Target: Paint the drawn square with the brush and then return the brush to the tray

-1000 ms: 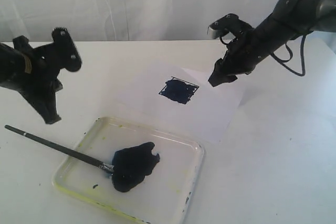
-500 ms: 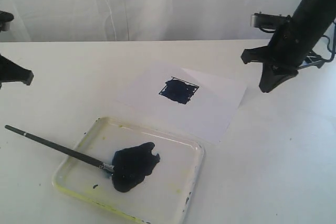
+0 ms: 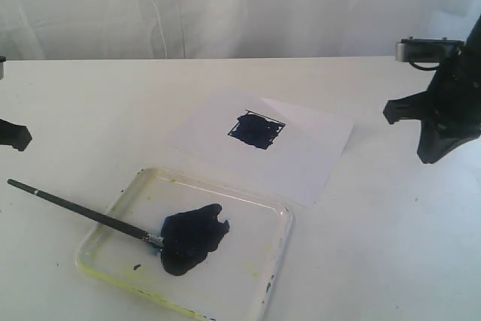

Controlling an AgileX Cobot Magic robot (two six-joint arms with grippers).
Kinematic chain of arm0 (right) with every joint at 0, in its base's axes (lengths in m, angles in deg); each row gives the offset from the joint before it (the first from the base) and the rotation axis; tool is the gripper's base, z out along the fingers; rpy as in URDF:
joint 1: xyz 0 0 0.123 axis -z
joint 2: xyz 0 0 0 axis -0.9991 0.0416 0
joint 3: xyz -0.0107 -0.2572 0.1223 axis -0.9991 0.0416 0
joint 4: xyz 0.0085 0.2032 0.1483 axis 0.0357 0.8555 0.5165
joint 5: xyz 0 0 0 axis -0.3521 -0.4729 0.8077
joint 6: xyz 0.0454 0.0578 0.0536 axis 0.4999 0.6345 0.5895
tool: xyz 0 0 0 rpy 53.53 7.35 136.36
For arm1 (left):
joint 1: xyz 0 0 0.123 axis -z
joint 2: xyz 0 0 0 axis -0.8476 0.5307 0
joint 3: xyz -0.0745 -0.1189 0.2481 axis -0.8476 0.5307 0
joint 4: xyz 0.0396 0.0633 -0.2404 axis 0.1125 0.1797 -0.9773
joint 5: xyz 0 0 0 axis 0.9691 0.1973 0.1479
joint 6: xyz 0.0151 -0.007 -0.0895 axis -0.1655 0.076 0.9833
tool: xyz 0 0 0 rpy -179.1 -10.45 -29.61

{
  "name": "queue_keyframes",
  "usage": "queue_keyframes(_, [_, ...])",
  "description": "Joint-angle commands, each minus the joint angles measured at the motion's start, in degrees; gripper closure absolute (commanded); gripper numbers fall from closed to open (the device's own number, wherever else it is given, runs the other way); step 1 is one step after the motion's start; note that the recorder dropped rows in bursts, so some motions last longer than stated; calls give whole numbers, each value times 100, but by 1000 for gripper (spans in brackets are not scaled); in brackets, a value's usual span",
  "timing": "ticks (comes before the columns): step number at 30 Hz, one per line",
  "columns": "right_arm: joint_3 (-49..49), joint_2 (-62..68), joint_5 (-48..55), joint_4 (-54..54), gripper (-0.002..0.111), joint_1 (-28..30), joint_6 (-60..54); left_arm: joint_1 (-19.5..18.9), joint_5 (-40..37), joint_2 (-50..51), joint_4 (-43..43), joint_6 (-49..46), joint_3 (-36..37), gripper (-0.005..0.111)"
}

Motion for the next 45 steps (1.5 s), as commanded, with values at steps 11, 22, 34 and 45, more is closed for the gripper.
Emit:
queue_keyframes(11, [1616,-1977,-361,49,108,29,31,-30,-220,-1478,-348,-225,937,107])
queue_keyframes(22, [2086,-4657,-420,49,108,29,31,-30,-470,-3802,-314,-327,1069,107])
queue_keyframes(34, [2178,-7588,-324,3,108,29,19,-30,-544,-6118,-271,-338,1069,107])
queue_keyframes(45, [2178,-9720,-280,-182,108,29,34,-30,-635,-7891,-225,-338,1179,107])
